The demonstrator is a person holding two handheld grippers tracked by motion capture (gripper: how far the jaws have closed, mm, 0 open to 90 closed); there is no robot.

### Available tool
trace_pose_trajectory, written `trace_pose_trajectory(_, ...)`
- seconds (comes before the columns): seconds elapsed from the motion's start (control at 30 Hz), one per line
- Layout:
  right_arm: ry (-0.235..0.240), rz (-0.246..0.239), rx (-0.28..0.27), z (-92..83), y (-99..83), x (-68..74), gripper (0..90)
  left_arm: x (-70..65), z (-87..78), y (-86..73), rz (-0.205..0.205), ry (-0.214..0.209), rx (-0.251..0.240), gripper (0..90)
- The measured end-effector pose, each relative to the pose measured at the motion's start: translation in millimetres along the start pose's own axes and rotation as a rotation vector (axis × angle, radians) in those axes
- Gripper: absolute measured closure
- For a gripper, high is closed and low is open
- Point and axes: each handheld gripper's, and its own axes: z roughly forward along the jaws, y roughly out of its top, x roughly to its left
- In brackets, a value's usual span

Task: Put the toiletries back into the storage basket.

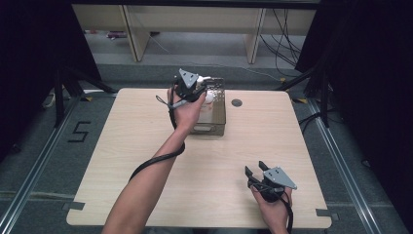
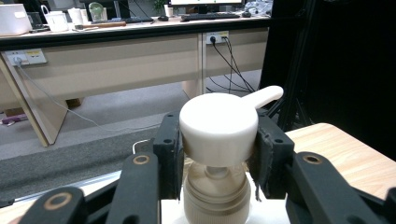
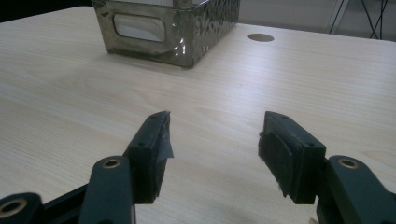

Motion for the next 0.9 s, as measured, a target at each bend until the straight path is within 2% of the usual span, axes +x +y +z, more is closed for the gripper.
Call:
trace_pose_trajectory(0.1, 0.003, 0.003, -0.005, 0.3, -0.2, 0.5, 43.2, 1.0, -0.1, 0.2, -0.001, -0.003, 0.002, 59.1)
trace_pose_trajectory(0.17, -0.003, 0.031, 0.000, -0.2, -0.5, 2.6, 43.1, 1.8, -0.4, 0.0, -0.002, -0.003, 0.002, 59.1)
trace_pose_trajectory(0.2, -0.003, 0.031, 0.000, -0.2, -0.5, 2.6, 43.1, 1.8, -0.4, 0.0, -0.002, -0.003, 0.002, 59.1)
trace_pose_trajectory(0.23, 0.004, -0.002, -0.007, 0.8, -0.1, -0.1, 43.1, 2.2, -0.8, -0.3, -0.004, -0.002, 0.002, 59.1)
trace_pose_trajectory(0.4, 0.001, 0.001, -0.001, 0.4, 0.0, 0.0, 43.1, 3.0, -2.6, -1.5, -0.001, -0.007, -0.001, 58.9)
trace_pose_trajectory(0.53, 0.002, 0.003, -0.005, 0.4, -0.2, 0.4, 43.0, 2.9, -2.2, -1.7, 0.021, -0.011, -0.003, 58.3)
trace_pose_trajectory(0.57, 0.000, 0.001, 0.009, -1.2, 0.2, 0.3, 43.0, 3.1, -2.5, -2.0, 0.027, -0.012, -0.005, 58.3)
trace_pose_trajectory(0.63, 0.002, 0.003, -0.006, 0.5, -0.2, 0.3, 43.0, 2.8, -3.7, -3.2, 0.032, -0.015, -0.018, 57.7)
trace_pose_trajectory(0.8, 0.001, 0.016, -0.004, 0.1, -0.4, 1.4, 43.0, 0.7, -7.2, -2.6, 0.036, -0.012, -0.050, 47.0)
trace_pose_trajectory(0.83, -0.007, 0.023, 0.016, -2.1, 0.0, 2.2, 43.0, -0.2, -9.1, -1.6, 0.042, -0.008, -0.054, 47.0)
trace_pose_trajectory(0.87, -0.012, -0.026, -0.004, -1.0, 0.3, -1.3, 43.0, -0.5, -9.8, -0.9, 0.047, -0.007, -0.058, 44.7)
trace_pose_trajectory(0.9, -0.012, -0.026, -0.004, -0.9, 0.4, -1.3, 42.9, -0.6, -10.5, -0.4, 0.048, -0.004, -0.059, 43.4)
